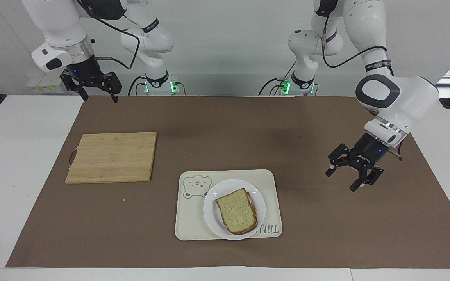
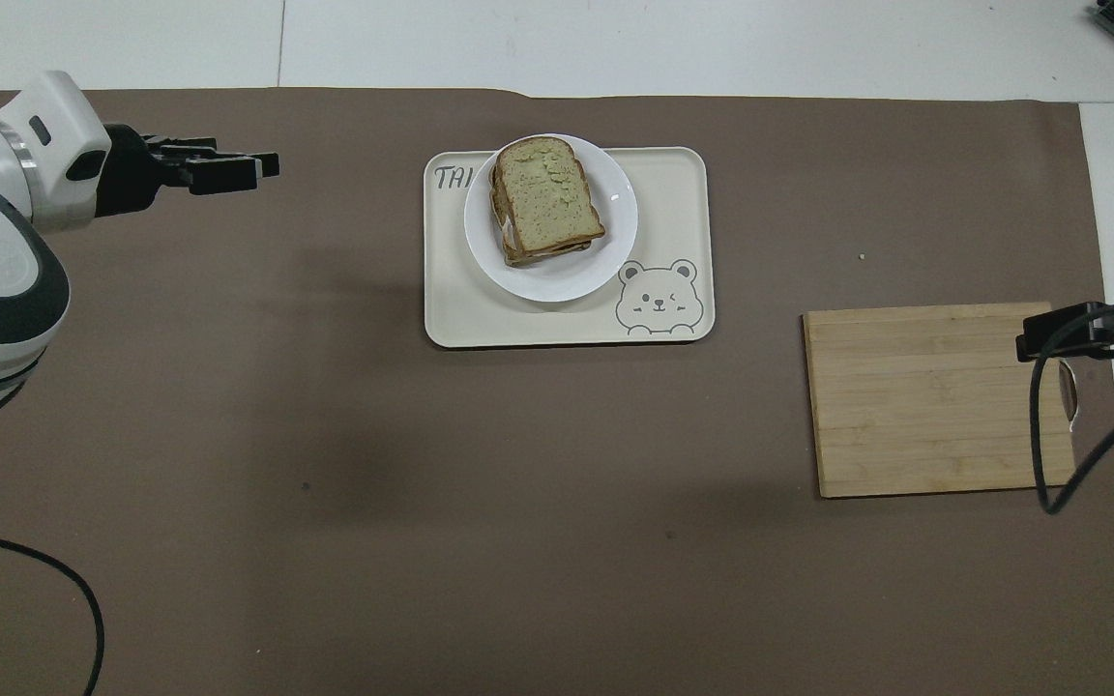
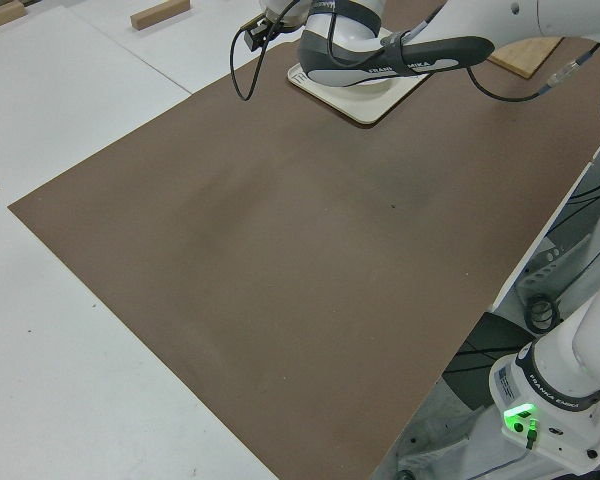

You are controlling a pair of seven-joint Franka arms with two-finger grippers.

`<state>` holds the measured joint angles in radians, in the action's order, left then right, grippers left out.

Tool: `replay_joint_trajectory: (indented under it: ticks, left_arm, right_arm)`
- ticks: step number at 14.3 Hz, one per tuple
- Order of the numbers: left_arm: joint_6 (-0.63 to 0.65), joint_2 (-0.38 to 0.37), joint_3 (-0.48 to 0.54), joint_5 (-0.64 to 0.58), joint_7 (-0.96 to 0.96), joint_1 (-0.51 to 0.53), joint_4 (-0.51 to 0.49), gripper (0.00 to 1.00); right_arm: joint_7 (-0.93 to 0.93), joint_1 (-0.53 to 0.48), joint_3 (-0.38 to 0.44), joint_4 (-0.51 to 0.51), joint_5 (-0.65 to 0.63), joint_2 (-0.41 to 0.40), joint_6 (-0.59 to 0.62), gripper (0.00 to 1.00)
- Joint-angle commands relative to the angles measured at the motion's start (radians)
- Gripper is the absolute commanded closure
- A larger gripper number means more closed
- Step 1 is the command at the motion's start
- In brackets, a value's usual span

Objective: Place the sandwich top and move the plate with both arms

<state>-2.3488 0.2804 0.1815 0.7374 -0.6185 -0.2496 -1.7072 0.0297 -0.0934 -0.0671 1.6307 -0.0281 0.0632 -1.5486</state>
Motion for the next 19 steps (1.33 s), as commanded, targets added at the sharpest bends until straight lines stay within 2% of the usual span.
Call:
replay_joint_trajectory:
  ticks: [1,7,11,12,16,19]
  left_arm:
    - [-0.037,-0.053,0.046,-0.142,0.191,-0.071,-0.068,0.0]
    - [-0.02,-0.055,0.049,-0.145,0.192,-0.069,-0.066,0.0]
    - [0.129,-0.085,0.059,-0.173,0.194,-0.048,-0.051,0.0]
    - [0.17,-0.096,0.081,-0.221,0.206,-0.042,-0.046,0.0]
    - [0.4,-0.128,0.108,-0.488,0.264,-0.04,0.082,0.0]
    - [0.499,-0.162,0.116,-0.601,0.295,-0.042,0.133,0.0]
  right_arm:
    - [-0.011,0.001,0.003,-0.006,0.004,-0.002,0.012,0.0]
    - [-0.011,0.001,0.003,-0.006,0.004,-0.003,0.012,0.0]
    - [-0.011,0.001,0.003,-0.006,0.004,-0.003,0.012,0.0]
    - [-0.011,0.0,0.003,-0.006,0.004,-0.002,0.012,0.0]
    - [-0.011,0.001,0.003,-0.006,0.004,-0.002,0.012,0.0]
    - [-0.011,0.001,0.003,-0.006,0.004,-0.002,0.012,0.0]
